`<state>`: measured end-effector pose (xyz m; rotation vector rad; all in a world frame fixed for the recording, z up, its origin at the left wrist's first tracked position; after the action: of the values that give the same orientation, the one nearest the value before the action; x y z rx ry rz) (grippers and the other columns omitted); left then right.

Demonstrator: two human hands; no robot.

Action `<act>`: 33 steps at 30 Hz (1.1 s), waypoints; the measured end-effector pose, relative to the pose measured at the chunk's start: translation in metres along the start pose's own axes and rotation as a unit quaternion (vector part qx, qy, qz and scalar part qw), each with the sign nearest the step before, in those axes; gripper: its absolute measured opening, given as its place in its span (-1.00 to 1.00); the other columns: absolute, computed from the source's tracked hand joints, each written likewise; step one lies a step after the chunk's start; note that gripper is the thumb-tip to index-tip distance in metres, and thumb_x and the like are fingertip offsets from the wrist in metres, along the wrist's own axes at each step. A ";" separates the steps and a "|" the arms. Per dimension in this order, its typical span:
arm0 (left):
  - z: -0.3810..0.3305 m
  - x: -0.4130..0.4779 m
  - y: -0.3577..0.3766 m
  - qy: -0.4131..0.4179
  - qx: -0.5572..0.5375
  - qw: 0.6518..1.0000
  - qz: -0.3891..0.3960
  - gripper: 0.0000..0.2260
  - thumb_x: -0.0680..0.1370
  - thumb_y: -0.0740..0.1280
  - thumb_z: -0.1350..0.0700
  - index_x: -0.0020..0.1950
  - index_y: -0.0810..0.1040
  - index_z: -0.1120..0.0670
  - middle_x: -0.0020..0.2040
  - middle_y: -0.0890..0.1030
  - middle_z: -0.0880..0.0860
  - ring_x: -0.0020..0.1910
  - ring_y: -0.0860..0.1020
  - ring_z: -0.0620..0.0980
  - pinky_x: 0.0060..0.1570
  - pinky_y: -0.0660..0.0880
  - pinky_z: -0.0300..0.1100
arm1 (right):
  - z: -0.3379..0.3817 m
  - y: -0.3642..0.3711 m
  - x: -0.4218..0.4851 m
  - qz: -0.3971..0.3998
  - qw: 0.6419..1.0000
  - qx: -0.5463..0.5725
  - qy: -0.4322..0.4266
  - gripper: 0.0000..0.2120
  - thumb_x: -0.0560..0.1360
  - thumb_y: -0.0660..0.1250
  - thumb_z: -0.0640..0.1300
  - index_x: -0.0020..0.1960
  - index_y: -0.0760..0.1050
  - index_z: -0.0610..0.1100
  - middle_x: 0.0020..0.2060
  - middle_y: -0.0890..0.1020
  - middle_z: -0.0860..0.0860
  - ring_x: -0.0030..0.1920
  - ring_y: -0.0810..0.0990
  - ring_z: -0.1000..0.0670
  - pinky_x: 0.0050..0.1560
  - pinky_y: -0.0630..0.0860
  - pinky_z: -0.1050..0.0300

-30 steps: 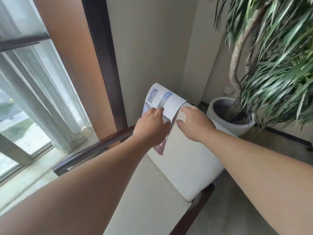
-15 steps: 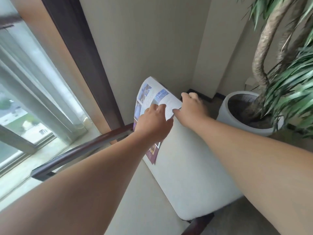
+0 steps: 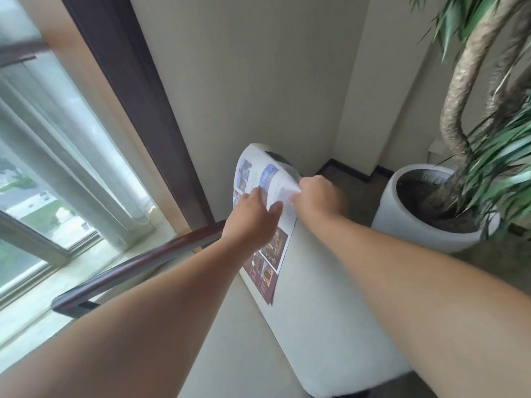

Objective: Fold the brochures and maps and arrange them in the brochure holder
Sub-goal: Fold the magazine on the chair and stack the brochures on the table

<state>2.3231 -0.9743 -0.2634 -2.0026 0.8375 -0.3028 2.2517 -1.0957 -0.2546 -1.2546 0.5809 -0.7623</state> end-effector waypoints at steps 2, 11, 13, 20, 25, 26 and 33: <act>-0.003 0.007 -0.008 -0.079 -0.106 0.991 -0.017 -0.46 0.59 0.15 -0.21 0.41 0.34 0.13 0.29 0.52 0.18 0.19 0.52 0.17 0.00 0.39 -0.10 | 0.016 -0.006 -0.024 -0.040 0.997 0.018 -0.057 -0.84 0.57 0.21 -0.17 0.06 0.55 -0.13 0.08 0.59 -0.12 0.08 0.60 -0.21 -0.12 0.37 0.06; 0.026 -0.005 -0.030 -0.231 -0.324 0.915 -0.072 -0.80 0.46 0.23 0.30 0.01 0.58 0.19 -0.20 0.60 0.09 -0.26 0.58 0.08 -0.27 0.49 -0.20 | 0.058 -0.013 -0.107 0.012 0.945 0.155 -0.288 -0.74 0.51 0.28 0.07 0.02 0.58 -0.09 -0.03 0.63 -0.06 0.03 0.56 -0.13 0.02 0.44 0.04; 0.027 -0.011 -0.040 -0.203 -0.351 0.911 -0.078 -0.70 0.45 0.19 0.30 0.09 0.59 0.10 -0.11 0.65 0.05 -0.14 0.62 0.06 -0.21 0.52 -0.20 | 0.049 -0.023 -0.100 -0.013 0.943 0.204 -0.261 -0.68 0.50 0.23 0.09 0.02 0.58 -0.13 0.01 0.61 -0.08 0.08 0.54 -0.14 0.08 0.45 -0.02; 0.041 -0.046 -0.095 -0.135 -0.430 0.890 -0.071 -0.59 0.42 0.28 0.22 0.20 0.56 -0.14 -0.07 0.67 -0.06 -0.21 0.66 0.00 -0.46 0.54 -0.20 | -0.012 -0.026 -0.046 -0.004 0.915 0.348 0.202 -0.29 0.50 0.23 0.30 0.42 0.31 -0.21 0.34 0.43 -0.23 0.33 0.44 -0.26 0.31 0.40 -0.11; 0.069 -0.066 -0.128 -0.132 -0.469 0.870 -0.078 -0.61 0.46 0.29 0.24 0.22 0.55 -0.13 0.07 0.65 0.06 -0.05 0.65 0.18 -0.37 0.57 -0.03 | 0.007 -0.030 -0.040 0.041 0.834 0.521 0.176 -0.55 0.50 0.36 0.15 0.09 0.58 -0.24 -0.14 0.68 -0.07 -0.14 0.65 -0.09 -0.10 0.59 0.06; 0.074 -0.071 -0.134 -0.130 -0.469 0.869 -0.085 -0.61 0.48 0.28 0.25 0.22 0.54 -0.13 0.08 0.64 0.07 -0.05 0.64 0.19 -0.40 0.56 -0.03 | 0.017 -0.034 -0.042 0.045 0.833 0.528 0.160 -0.61 0.50 0.37 0.12 0.04 0.60 -0.22 -0.28 0.65 -0.02 -0.26 0.63 -0.05 -0.21 0.58 0.11; 0.097 -0.109 -0.172 -0.107 -0.490 0.860 -0.093 -0.60 0.54 0.25 0.30 0.32 0.49 -0.04 0.11 0.64 0.16 -0.02 0.62 0.22 -0.21 0.56 0.02 | 0.103 -0.029 -0.085 0.256 0.812 0.518 0.082 -0.12 0.28 0.35 0.50 0.38 0.43 -0.07 0.26 0.57 0.01 0.21 0.56 -0.14 0.25 0.49 -0.18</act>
<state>2.3680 -0.7774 -0.1626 -3.0029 0.7085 0.3262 2.2708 -0.9698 -0.2042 0.0029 0.4855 -0.5732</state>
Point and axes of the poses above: each hand's wrist, its own x-axis towards the middle knuckle, its own y-axis out of the palm, z = x × y, the point moved 5 cm from there along x, towards the middle knuckle
